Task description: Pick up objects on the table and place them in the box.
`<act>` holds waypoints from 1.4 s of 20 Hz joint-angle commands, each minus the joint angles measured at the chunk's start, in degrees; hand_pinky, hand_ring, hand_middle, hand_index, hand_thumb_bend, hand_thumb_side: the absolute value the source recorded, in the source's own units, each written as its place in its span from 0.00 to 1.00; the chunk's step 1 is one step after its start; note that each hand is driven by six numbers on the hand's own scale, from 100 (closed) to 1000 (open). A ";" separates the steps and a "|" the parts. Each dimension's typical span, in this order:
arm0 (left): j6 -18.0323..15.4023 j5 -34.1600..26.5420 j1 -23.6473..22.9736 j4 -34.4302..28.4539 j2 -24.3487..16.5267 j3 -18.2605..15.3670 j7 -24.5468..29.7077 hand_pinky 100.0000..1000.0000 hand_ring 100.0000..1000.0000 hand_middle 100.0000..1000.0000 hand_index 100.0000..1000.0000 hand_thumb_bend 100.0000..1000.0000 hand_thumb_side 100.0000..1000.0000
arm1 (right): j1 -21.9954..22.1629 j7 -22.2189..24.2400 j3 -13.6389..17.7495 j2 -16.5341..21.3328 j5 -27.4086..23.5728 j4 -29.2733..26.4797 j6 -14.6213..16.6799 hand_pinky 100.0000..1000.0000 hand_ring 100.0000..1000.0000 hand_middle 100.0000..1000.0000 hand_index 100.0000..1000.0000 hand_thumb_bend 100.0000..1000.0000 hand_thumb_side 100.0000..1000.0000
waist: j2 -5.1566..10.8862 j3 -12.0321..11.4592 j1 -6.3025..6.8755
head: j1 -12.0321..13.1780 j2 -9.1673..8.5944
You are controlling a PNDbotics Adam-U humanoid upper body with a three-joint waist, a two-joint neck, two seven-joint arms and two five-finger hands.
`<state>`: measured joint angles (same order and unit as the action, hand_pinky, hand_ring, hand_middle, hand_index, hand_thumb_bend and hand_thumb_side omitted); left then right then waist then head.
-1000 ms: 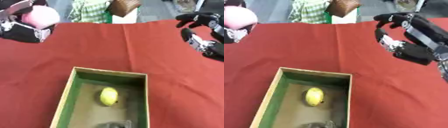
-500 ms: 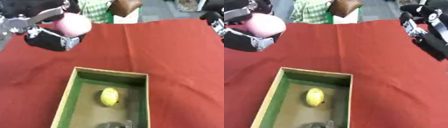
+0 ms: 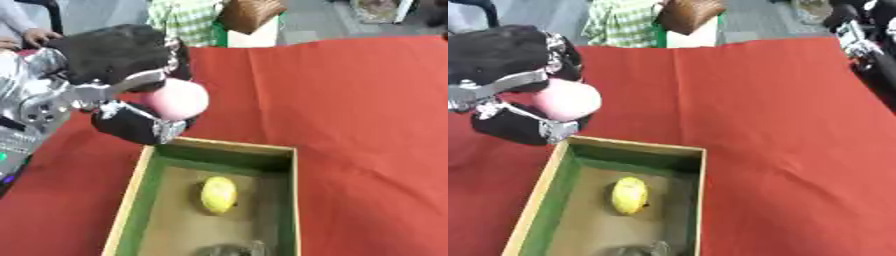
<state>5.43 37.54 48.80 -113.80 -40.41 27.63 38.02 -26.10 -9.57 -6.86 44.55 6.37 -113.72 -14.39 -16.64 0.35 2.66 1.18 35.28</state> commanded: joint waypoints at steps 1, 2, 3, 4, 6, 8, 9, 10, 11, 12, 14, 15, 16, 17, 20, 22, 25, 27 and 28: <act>1.12 -1.33 0.23 -0.79 -1.85 1.01 0.62 0.00 0.21 0.23 0.25 0.00 0.22 | -0.26 -1.24 1.11 0.90 -0.95 -0.87 -0.10 0.77 0.84 0.66 0.87 0.00 1.00 | 1.16 0.05 -0.21 | 0.07 0.38; 1.44 -1.64 0.06 -0.79 -1.75 1.49 0.78 0.00 0.21 0.23 0.26 0.00 0.22 | -0.25 -1.46 1.18 0.85 -1.07 -0.87 -0.10 0.77 0.83 0.66 0.86 0.00 1.00 | 1.17 0.07 -0.23 | 0.04 0.41; 1.78 -1.97 -0.17 -0.79 -1.57 1.95 0.90 0.00 0.21 0.23 0.28 0.00 0.22 | -0.25 -1.66 1.23 0.80 -1.21 -0.87 -0.08 0.77 0.83 0.66 0.86 0.00 1.00 | 1.18 0.09 -0.26 | -0.02 0.43; 2.25 -2.36 -0.64 -0.79 -1.26 2.44 1.17 0.00 0.21 0.23 0.30 0.00 0.22 | -0.26 -1.85 1.28 0.74 -1.36 -0.87 -0.02 0.77 0.83 0.66 0.86 0.00 1.00 | 1.18 0.12 -0.29 | -0.12 0.48; 4.02 -3.77 -2.08 -0.79 -0.33 3.18 2.21 0.00 0.22 0.24 0.32 0.00 0.21 | -0.30 -2.17 1.42 0.63 -1.59 -0.87 0.12 0.78 0.83 0.66 0.86 0.00 1.00 | 1.15 0.21 -0.38 | -0.27 0.51; 5.98 -5.47 -2.94 -0.79 0.52 3.61 3.14 0.01 0.24 0.25 0.34 0.00 0.21 | -0.26 -2.41 1.54 0.58 -1.72 -0.87 0.16 0.78 0.83 0.66 0.86 0.00 1.00 | 1.16 0.28 -0.44 | -0.43 0.62; 6.76 -6.12 -3.12 -0.79 0.81 3.78 3.49 0.03 0.25 0.27 0.37 0.00 0.20 | -0.23 -2.50 1.58 0.57 -1.78 -0.87 0.17 0.78 0.83 0.66 0.86 0.00 1.00 | 1.18 0.30 -0.45 | -0.48 0.68; 7.42 -6.53 -3.23 -0.79 1.09 4.08 3.93 0.04 0.26 0.28 0.38 0.00 0.20 | -0.22 -2.56 1.61 0.51 -1.84 -0.87 0.17 0.78 0.83 0.66 0.86 0.00 1.00 | 1.20 0.33 -0.44 | -0.50 0.74; 7.94 -6.71 -3.24 -0.79 1.31 4.36 4.33 0.05 0.27 0.29 0.39 0.00 0.20 | -0.20 -2.61 1.63 0.46 -1.90 -0.87 0.16 0.78 0.83 0.66 0.86 0.00 1.00 | 1.22 0.35 -0.43 | -0.54 0.79; 8.40 -6.66 -3.30 -0.79 1.54 4.71 4.80 0.06 0.28 0.29 0.40 0.00 0.20 | -0.18 -2.64 1.63 0.39 -1.95 -0.87 0.14 0.78 0.83 0.66 0.86 0.00 1.00 | 1.24 0.37 -0.42 | -0.67 0.93; 9.17 -6.10 -3.44 -0.79 1.97 5.28 5.57 0.07 0.29 0.30 0.42 0.00 0.24 | -0.13 -2.67 1.68 0.29 -1.99 -0.87 0.10 0.78 0.83 0.66 0.86 0.00 1.00 | 1.29 0.42 -0.42 | -1.09 1.31; 9.44 -5.67 -3.50 -0.79 2.21 5.53 5.84 0.07 0.29 0.31 0.42 0.00 0.26 | -0.08 -2.69 1.71 0.24 -1.99 -0.87 0.06 0.78 0.83 0.66 0.86 0.00 1.00 | 1.32 0.46 -0.42 | -1.35 1.55; 9.56 -5.22 -3.52 -0.79 2.51 5.79 6.04 0.07 0.29 0.31 0.42 0.00 0.28 | -0.02 -2.69 1.74 0.20 -1.97 -0.87 0.01 0.78 0.83 0.66 0.86 0.00 1.00 | 1.34 0.50 -0.43 | -1.64 1.78; 9.61 -4.85 -3.54 -0.79 2.79 6.00 6.19 0.07 0.29 0.31 0.42 0.00 0.31 | 0.03 -2.70 1.77 0.16 -1.95 -0.87 -0.04 0.78 0.83 0.66 0.86 0.00 1.00 | 1.36 0.52 -0.43 | -1.84 1.95; 9.77 -3.92 -3.66 -0.79 3.52 6.62 6.79 0.08 0.30 0.32 0.43 0.00 0.40 | 0.09 -2.77 1.83 0.01 -2.00 -0.87 -0.17 0.78 0.83 0.66 0.86 0.00 1.00 | 1.41 0.60 -0.38 | -2.07 2.33; 9.82 -3.36 -3.84 -0.79 3.75 6.95 7.51 0.09 0.32 0.33 0.45 0.00 0.46 | 0.09 -2.84 1.90 -0.05 -2.07 -0.87 -0.17 0.78 0.83 0.66 0.86 0.00 1.00 | 1.46 0.63 -0.31 | -2.14 2.52; 9.72 -2.51 -4.12 -0.79 4.02 7.24 8.97 0.11 0.34 0.35 0.48 0.00 0.57 | 0.10 -2.97 1.98 -0.13 -2.21 -0.87 -0.20 0.78 0.83 0.66 0.86 0.00 1.00 | 1.53 0.66 -0.24 | -2.40 2.80; 9.39 -1.99 -4.27 -0.79 4.19 7.43 10.40 0.13 0.36 0.37 0.50 0.00 0.61 | 0.12 -3.03 2.04 -0.19 -2.28 -0.87 -0.26 0.78 0.83 0.66 0.86 0.00 1.00 | 1.59 0.68 -0.24 | -2.79 3.01; 9.12 -1.70 -4.31 -0.79 4.27 7.50 11.25 0.15 0.39 0.40 0.55 0.00 0.67 | 0.12 -3.08 2.07 -0.22 -2.31 -0.87 -0.27 0.78 0.83 0.66 0.86 0.00 1.00 | 1.62 0.69 -0.25 | -2.91 3.12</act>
<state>14.58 35.31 43.88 -113.80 -35.76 35.47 48.27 -25.63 -12.32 -5.66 43.50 4.42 -113.72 -14.71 -16.31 1.00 2.56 -1.45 37.85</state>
